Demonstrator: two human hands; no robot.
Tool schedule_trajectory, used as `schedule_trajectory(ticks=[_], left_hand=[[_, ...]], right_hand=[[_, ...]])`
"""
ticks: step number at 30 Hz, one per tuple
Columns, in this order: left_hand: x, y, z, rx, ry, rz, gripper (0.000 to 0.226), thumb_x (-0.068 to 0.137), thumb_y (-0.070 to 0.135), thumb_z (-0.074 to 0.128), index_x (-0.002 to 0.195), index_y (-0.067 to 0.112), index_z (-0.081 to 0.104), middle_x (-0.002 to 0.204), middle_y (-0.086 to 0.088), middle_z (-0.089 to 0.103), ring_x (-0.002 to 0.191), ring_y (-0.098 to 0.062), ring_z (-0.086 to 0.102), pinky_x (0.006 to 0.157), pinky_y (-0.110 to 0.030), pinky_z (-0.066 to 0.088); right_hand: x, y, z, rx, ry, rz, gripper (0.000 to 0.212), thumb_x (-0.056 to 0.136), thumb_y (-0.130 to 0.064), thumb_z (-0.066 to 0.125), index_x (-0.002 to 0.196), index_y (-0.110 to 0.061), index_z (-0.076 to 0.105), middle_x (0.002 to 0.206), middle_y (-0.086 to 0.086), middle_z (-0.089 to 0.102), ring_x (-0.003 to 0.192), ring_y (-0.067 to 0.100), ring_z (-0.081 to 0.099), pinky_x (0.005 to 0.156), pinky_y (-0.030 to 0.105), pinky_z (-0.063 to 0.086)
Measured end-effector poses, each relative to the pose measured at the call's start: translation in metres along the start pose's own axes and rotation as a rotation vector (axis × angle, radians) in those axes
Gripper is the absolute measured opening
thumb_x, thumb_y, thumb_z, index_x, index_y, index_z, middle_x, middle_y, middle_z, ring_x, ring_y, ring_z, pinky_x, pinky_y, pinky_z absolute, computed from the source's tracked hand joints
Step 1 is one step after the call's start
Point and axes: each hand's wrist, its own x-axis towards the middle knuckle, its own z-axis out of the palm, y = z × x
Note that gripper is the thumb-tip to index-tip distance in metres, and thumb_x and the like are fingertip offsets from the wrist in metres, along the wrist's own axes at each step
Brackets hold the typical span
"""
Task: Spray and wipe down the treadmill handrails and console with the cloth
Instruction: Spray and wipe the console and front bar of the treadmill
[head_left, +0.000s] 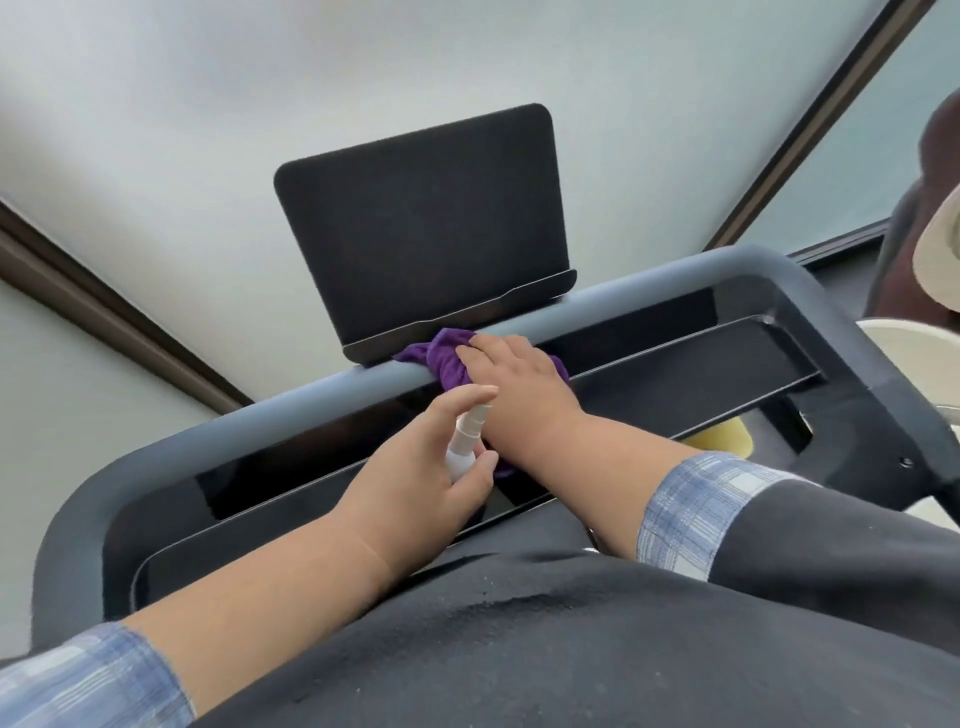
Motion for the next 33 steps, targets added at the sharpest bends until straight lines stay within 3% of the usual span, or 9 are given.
schedule_trajectory(ticks=[7,19,25,29,33], left_hand=[[0.038,0.025,0.040,0.021,-0.078,0.006,0.054,0.082,0.045,0.056,0.125,0.068,0.033,0.091,0.024,0.060,0.080,-0.007,0.060,0.075,-0.031,0.052],[0.101,0.073,0.102,0.080,-0.049,-0.075,0.050,0.079,0.054,0.051,0.124,0.068,0.034,0.095,0.022,0.061,0.074,-0.004,0.061,0.065,-0.023,0.045],[0.147,0.097,0.140,0.157,0.008,-0.132,0.053,0.085,0.041,0.060,0.122,0.069,0.034,0.089,0.020,0.063,0.067,-0.004,0.061,0.063,-0.031,0.050],[0.165,0.115,0.165,0.153,-0.005,-0.132,0.054,0.087,0.038,0.061,0.120,0.070,0.033,0.090,0.024,0.062,0.071,0.000,0.060,0.063,-0.025,0.045],[0.172,0.128,0.185,0.152,-0.031,-0.115,0.055,0.086,0.038,0.061,0.120,0.070,0.032,0.092,0.025,0.062,0.069,-0.003,0.061,0.061,-0.024,0.044]], right_hand=[[-0.007,0.084,-0.017,0.020,0.065,0.130,0.072,0.085,-0.049,0.066,0.146,-0.021,0.040,0.148,0.001,0.041,0.131,0.027,0.038,0.108,0.041,0.035],[-0.022,0.220,-0.038,0.129,0.097,0.315,0.071,0.086,-0.047,0.065,0.148,-0.024,0.039,0.153,-0.002,0.035,0.133,0.027,0.033,0.111,0.040,0.030],[-0.042,0.292,-0.048,0.166,0.111,0.409,0.067,0.088,-0.047,0.065,0.146,-0.024,0.040,0.150,-0.001,0.035,0.131,0.028,0.033,0.108,0.043,0.036],[-0.053,0.311,-0.061,0.246,0.110,0.330,0.064,0.090,-0.042,0.064,0.147,-0.025,0.040,0.149,-0.002,0.037,0.134,0.025,0.031,0.111,0.038,0.030],[-0.064,0.320,-0.091,0.428,0.286,0.248,0.062,0.091,-0.030,0.064,0.148,-0.030,0.039,0.143,0.005,0.045,0.127,0.028,0.043,0.111,0.039,0.033]])
